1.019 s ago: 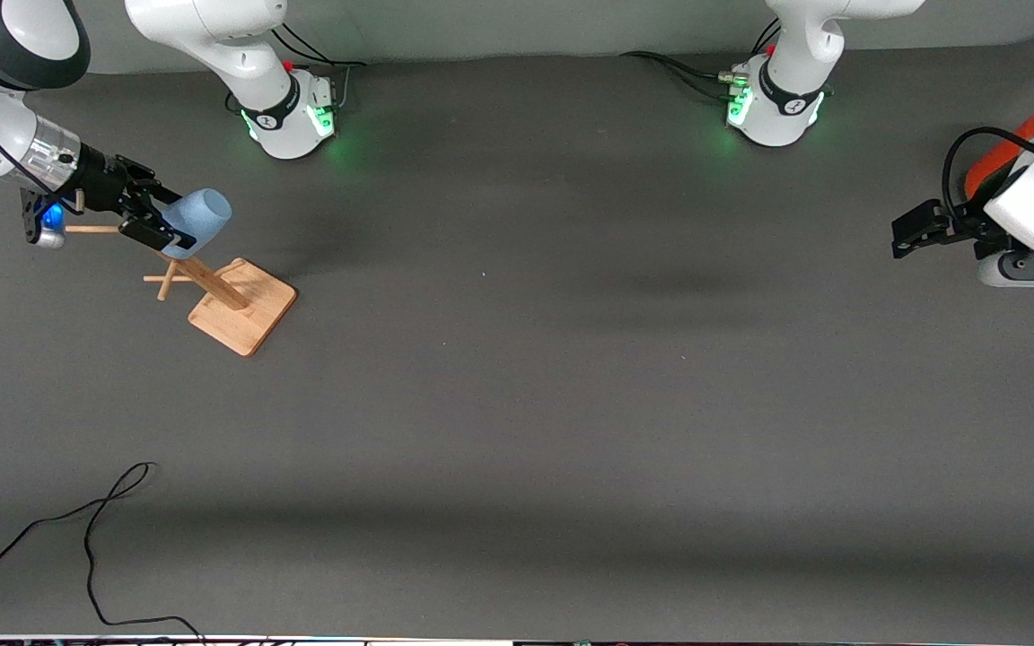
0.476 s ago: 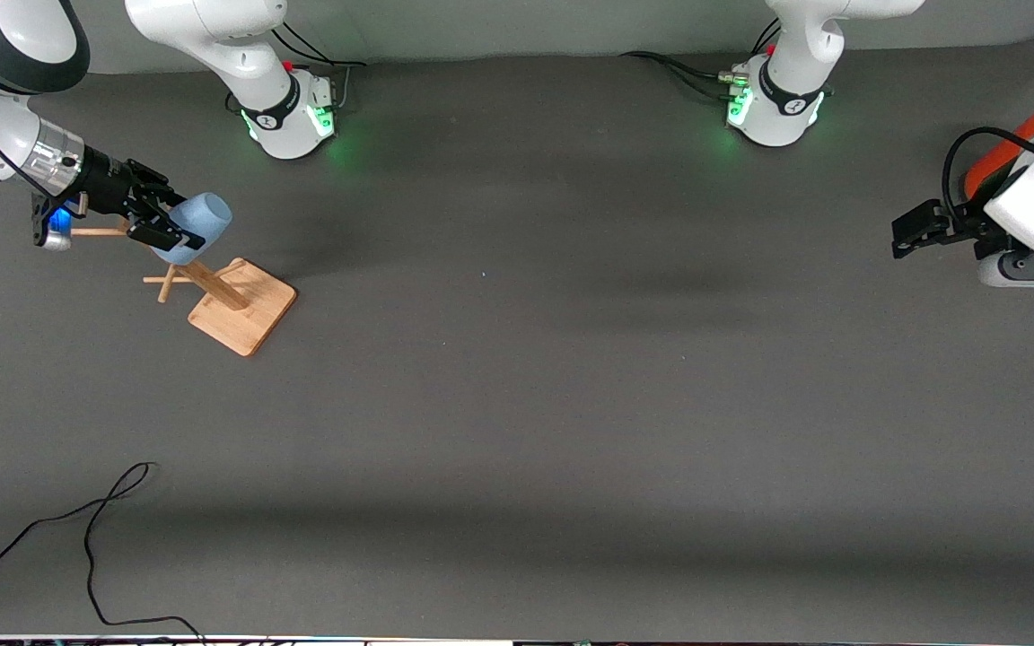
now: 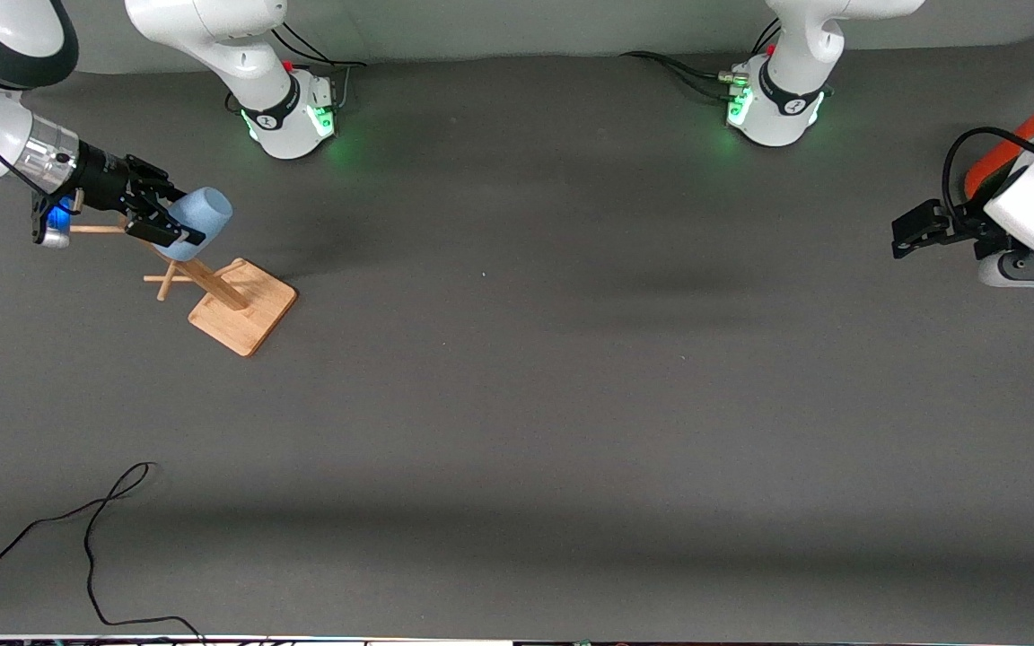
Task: Rotate and upright cup with both arms
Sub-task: 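Grasp the blue cup with the right gripper and lift it off the peg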
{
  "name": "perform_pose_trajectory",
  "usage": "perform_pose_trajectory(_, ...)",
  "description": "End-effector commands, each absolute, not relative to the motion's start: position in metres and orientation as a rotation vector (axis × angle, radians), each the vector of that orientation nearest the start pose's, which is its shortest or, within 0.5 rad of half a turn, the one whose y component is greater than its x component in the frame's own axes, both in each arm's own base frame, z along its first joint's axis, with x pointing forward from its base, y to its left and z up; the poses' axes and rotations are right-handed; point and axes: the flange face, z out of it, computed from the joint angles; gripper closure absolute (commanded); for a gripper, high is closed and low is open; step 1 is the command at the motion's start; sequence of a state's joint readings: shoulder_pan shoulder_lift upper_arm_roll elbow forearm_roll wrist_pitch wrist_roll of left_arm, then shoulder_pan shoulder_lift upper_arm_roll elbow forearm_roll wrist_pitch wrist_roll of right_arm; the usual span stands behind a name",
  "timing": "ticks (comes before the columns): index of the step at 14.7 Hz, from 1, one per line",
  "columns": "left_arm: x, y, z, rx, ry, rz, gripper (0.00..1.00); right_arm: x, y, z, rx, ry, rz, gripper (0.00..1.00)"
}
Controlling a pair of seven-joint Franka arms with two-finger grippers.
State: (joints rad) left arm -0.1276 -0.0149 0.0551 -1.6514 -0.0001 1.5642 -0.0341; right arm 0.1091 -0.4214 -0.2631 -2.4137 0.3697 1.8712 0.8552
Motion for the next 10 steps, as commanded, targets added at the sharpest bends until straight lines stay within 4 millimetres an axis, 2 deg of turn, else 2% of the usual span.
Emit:
perform_pose_trajectory(1, 0.546, -0.04, 0.597, -3.125, 0.087, 0.093, 0.0, 0.407, -0.031, 0.482, -2.262, 1.499, 0.448, 0.44)
perform_pose_trajectory(3, 0.546, -0.04, 0.597, -3.125, 0.085, 0.093, 0.0, 0.405, -0.026, 0.491, -2.223, 1.517, 0.465, 0.44)
perform_pose_trajectory(6, 0.546, -0.04, 0.597, -3.125, 0.087, 0.095, 0.0, 0.398, 0.005, 0.514, -2.194, 1.507, 0.476, 0.44)
perform_pose_trajectory(7, 0.546, -0.04, 0.597, -3.125, 0.087, 0.095, 0.0, 0.395, 0.023, 0.522, -2.214, 1.497, 0.461, 0.44)
perform_pose_trajectory(10, 0.546, -0.04, 0.597, -3.125, 0.087, 0.093, 0.0, 0.391, 0.099, 0.557, -2.214, 1.452, 0.446, 0.44)
